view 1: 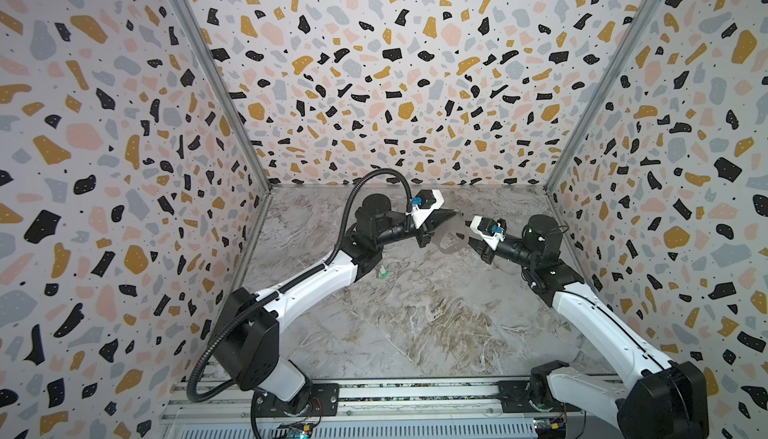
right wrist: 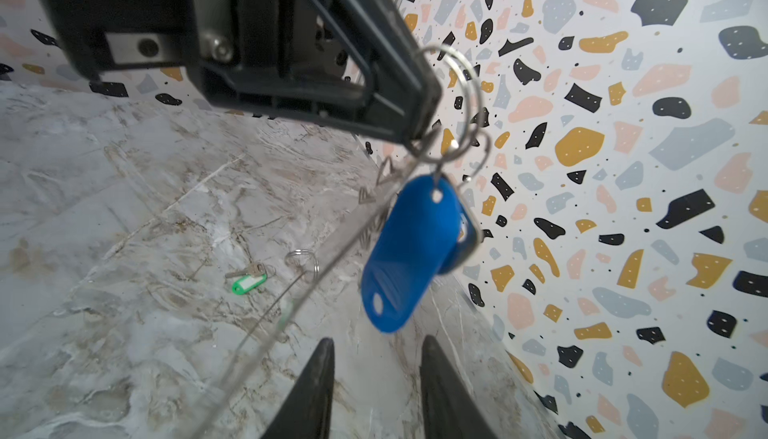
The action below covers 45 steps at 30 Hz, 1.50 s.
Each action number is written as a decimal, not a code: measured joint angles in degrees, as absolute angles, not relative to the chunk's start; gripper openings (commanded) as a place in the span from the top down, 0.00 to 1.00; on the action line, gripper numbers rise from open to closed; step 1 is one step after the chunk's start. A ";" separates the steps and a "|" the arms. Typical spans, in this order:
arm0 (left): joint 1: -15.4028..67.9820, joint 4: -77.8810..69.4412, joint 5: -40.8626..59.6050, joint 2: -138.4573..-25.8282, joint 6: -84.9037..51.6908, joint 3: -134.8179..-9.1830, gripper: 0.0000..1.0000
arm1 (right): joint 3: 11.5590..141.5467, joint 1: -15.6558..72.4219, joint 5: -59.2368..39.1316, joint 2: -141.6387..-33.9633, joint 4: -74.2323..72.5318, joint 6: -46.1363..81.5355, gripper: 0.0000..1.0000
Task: Remove the keys from the keyring
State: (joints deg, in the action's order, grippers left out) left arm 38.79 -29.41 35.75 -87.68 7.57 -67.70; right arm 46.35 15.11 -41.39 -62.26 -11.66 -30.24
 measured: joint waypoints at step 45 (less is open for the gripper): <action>38.63 -22.55 40.07 -87.66 12.01 -67.72 1.00 | 52.77 14.06 -57.19 -66.11 -15.55 -19.79 0.79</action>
State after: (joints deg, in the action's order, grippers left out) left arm 38.63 -22.55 40.07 -87.66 12.01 -67.72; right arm 52.77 14.06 -57.19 -66.11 -15.55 -19.79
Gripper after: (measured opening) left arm 0.047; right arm 0.211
